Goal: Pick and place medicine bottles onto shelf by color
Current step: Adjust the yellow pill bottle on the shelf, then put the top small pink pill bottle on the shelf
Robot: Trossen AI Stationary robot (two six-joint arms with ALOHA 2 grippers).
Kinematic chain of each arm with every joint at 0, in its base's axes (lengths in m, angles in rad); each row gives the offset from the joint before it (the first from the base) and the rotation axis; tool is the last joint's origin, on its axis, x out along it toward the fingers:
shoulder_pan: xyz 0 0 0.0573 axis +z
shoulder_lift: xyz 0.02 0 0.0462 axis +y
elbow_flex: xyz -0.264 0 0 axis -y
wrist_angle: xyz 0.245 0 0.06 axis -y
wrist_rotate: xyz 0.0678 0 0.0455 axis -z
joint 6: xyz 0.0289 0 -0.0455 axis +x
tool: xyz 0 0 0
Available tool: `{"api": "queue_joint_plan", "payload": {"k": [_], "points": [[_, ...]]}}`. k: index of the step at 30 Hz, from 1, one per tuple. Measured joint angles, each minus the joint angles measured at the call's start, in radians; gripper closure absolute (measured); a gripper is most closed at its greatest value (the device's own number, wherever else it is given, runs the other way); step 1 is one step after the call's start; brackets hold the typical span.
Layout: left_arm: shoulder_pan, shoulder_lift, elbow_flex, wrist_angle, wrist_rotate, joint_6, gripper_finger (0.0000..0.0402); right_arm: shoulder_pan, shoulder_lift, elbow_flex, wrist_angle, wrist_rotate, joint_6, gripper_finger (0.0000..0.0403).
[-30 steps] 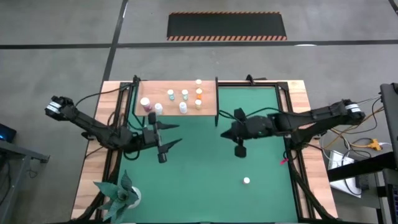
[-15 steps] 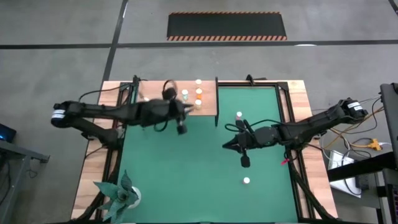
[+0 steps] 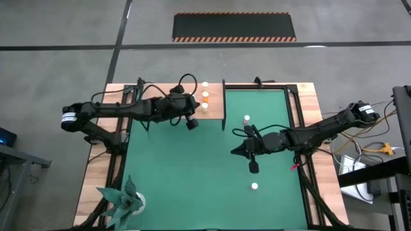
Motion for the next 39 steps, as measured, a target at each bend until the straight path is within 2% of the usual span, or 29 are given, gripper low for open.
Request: {"api": "queue_joint_plan", "payload": {"k": [5,25,30,34,36,39], "points": [[0.015,0.052,0.005,-0.008,-0.004,-0.024,0.0401,0.000,0.000,-0.001,-0.002,0.000,0.002,0.0394],[0.013,0.059,0.002,0.043,0.031,-0.051,0.0402,0.000,0.001,-0.007,-0.002,0.000,0.003,0.0394],[-0.017,0.023,0.026,0.045,0.031,-0.051,0.0402,0.000,0.000,-0.008,-0.013,0.000,0.030,0.0394],[-0.087,-0.038,0.047,0.048,0.037,-0.051,0.0402,-0.001,-0.014,-0.008,-0.066,0.006,0.065,0.0394],[-0.141,-0.068,0.051,0.050,0.038,-0.051,0.0401,-0.011,-0.037,-0.008,-0.110,0.073,0.133,0.0394],[-0.243,-0.096,0.050,0.085,0.040,-0.051,0.0401,-0.062,-0.094,0.022,-0.294,0.228,0.319,0.0394]]}}
